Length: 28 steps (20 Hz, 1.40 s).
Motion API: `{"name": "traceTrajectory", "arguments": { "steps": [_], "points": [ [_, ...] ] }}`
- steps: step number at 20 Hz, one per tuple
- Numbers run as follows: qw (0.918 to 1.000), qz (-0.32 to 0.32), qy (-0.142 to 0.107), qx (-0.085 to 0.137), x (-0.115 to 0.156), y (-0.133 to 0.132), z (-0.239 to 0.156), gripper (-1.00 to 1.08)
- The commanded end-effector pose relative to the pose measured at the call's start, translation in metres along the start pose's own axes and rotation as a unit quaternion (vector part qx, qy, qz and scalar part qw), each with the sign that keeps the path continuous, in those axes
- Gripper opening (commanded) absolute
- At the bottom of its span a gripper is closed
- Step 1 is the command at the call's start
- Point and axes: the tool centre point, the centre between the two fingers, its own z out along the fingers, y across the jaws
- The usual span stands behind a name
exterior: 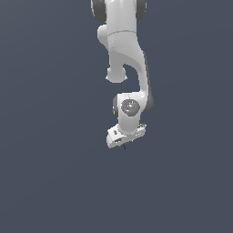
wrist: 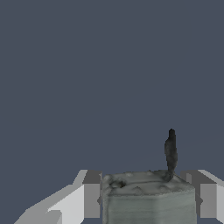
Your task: Pick up the object and move it to a goal position.
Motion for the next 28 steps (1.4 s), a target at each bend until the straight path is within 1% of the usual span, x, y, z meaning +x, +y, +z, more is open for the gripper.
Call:
{"name": "traceTrajectory", "arguments": {
  "steps": [1,9,15,21,28],
  "points": [
    [1.0,-0.001,0.0,0.0,0.0,-0.001,0.0,-1.0],
    [1.0,0.0,0.0,0.0,0.0,0.001,-0.003,-1.0],
    [1.0,0.0,0.0,0.0,-0.004,0.012,-0.024,-1.0],
    [1.0,0.0,0.0,0.0,-0.011,0.034,-0.068,-1.0],
    [1.0,-0.001,0.0,0.0,-0.022,0.071,-0.141,-1.0]
  ]
}}
